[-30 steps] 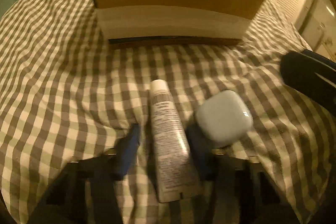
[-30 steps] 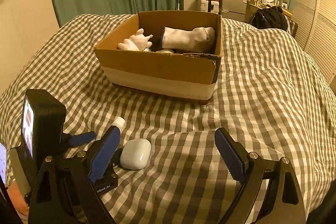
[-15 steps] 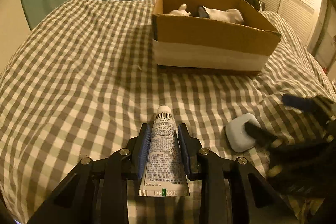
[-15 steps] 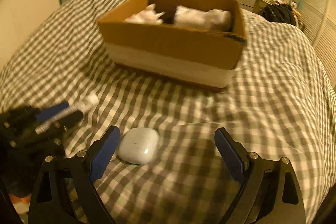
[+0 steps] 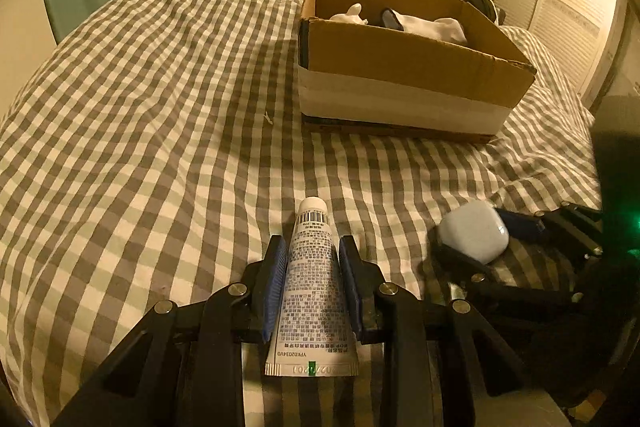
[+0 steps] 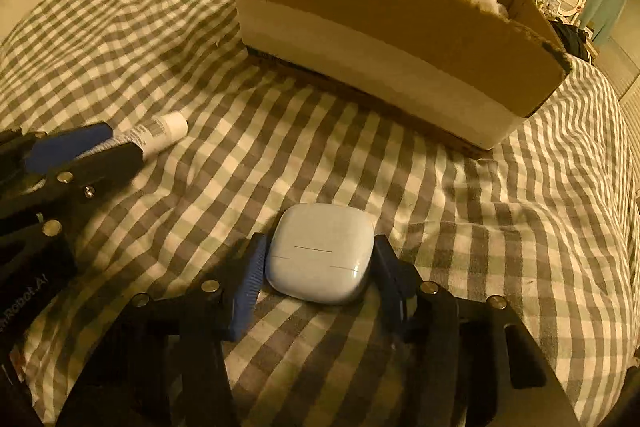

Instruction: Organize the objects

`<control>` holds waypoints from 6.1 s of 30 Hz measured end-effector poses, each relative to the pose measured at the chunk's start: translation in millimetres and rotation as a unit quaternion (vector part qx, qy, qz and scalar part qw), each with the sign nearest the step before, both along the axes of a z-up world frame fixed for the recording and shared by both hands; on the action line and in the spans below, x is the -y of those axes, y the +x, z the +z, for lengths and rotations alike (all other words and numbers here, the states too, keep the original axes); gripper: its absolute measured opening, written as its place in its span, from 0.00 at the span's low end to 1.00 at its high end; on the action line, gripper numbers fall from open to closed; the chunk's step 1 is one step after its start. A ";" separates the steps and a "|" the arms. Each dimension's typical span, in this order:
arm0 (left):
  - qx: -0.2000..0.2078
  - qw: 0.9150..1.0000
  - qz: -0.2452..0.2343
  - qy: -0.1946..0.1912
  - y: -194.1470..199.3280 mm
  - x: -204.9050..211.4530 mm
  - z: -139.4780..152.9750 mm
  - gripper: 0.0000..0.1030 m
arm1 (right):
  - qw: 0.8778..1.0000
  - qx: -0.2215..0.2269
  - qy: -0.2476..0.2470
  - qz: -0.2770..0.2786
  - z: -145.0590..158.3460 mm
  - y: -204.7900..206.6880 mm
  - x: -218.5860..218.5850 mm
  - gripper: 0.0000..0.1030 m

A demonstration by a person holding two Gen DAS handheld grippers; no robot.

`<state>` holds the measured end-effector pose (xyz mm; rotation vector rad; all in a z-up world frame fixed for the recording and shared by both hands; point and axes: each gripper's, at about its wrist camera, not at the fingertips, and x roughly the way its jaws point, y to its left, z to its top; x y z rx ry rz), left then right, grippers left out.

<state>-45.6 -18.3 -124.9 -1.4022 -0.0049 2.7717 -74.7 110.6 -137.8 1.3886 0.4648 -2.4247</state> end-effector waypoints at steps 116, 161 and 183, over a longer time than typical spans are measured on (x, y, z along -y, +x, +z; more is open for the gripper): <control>-0.157 0.985 -0.069 0.025 -153.3 -34.5 154.7 0.89 | 0.962 -0.227 -0.134 -0.075 187.7 -130.5 -82.9 0.74; -0.275 0.961 0.012 -0.030 -14.0 -5.2 136.5 1.00 | 0.913 -0.375 -0.102 -0.127 155.4 9.4 -102.9 0.98; -0.264 0.964 0.004 -0.036 -14.8 -9.2 129.2 1.00 | 0.918 -0.363 -0.100 -0.127 148.5 9.2 -100.2 0.98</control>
